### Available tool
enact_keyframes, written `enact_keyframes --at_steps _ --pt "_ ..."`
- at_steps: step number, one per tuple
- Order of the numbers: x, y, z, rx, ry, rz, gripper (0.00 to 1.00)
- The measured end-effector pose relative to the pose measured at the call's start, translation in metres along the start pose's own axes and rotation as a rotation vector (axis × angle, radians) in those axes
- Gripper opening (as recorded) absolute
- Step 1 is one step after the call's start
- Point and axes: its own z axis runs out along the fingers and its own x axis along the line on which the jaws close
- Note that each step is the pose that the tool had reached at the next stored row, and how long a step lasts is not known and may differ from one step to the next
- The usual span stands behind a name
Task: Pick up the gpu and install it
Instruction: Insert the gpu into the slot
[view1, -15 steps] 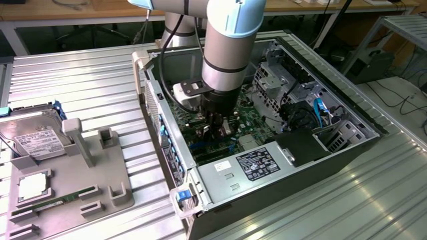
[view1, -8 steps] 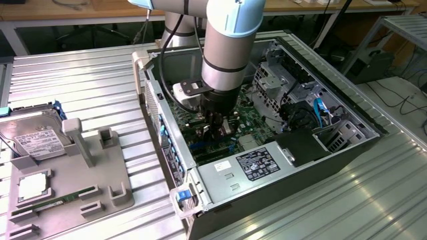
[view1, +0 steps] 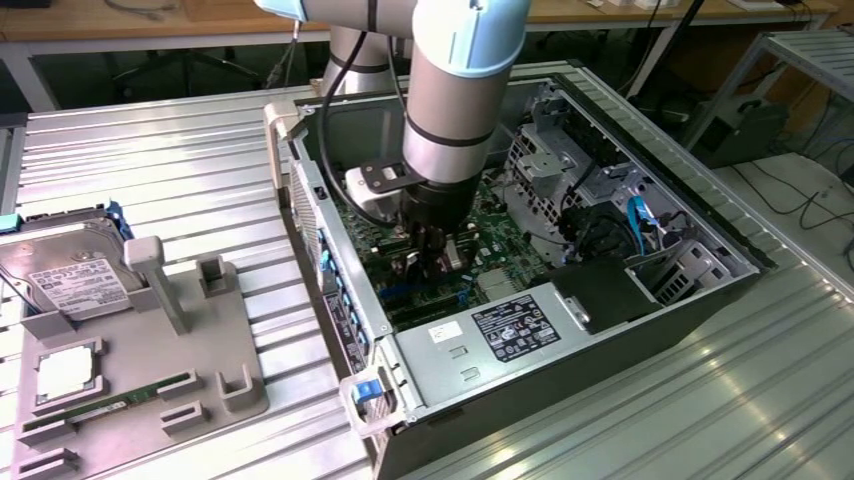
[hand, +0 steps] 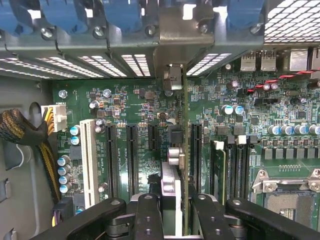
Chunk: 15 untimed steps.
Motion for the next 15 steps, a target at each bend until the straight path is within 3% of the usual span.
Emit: enact_keyframes --at_steps 15 --pt "0.0 -0.0001 -0.0012 0.0002 -0.0004 0.0 0.28"
